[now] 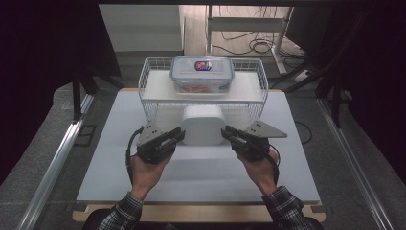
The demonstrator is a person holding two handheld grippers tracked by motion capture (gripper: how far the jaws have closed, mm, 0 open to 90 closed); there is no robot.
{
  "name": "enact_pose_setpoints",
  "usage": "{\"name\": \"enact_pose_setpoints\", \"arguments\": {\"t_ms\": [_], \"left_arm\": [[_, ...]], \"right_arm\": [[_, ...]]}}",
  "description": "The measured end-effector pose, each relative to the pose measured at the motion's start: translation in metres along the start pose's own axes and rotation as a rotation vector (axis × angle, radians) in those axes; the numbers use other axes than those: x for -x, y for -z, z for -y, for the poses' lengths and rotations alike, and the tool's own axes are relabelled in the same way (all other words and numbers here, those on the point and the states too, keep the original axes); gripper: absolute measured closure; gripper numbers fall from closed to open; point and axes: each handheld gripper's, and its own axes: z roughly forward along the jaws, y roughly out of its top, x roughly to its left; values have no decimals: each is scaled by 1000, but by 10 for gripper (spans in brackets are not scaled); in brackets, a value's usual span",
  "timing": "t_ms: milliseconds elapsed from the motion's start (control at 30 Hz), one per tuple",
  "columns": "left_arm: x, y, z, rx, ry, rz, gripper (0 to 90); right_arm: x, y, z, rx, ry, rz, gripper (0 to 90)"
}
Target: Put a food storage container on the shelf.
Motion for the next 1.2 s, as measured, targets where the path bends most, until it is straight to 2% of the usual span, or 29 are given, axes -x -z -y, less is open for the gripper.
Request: {"name": "enact_pose_setpoints", "arguments": {"t_ms": [300, 667, 900, 1200], "left_arm": [[-2, 0, -17, 4, -22, 4, 783], [-11, 1, -49, 12, -40, -3, 783], [-22, -2, -66, 13, -16, -1, 782], [-29, -3, -83, 16, -27, -9, 781]], "right_arm": [[4, 1, -12, 12, 3, 14, 770], [12, 0, -43, 38, 14, 24, 770], [18, -6, -63, 47, 14, 31, 769], [23, -10, -82, 54, 23, 42, 769]]}}
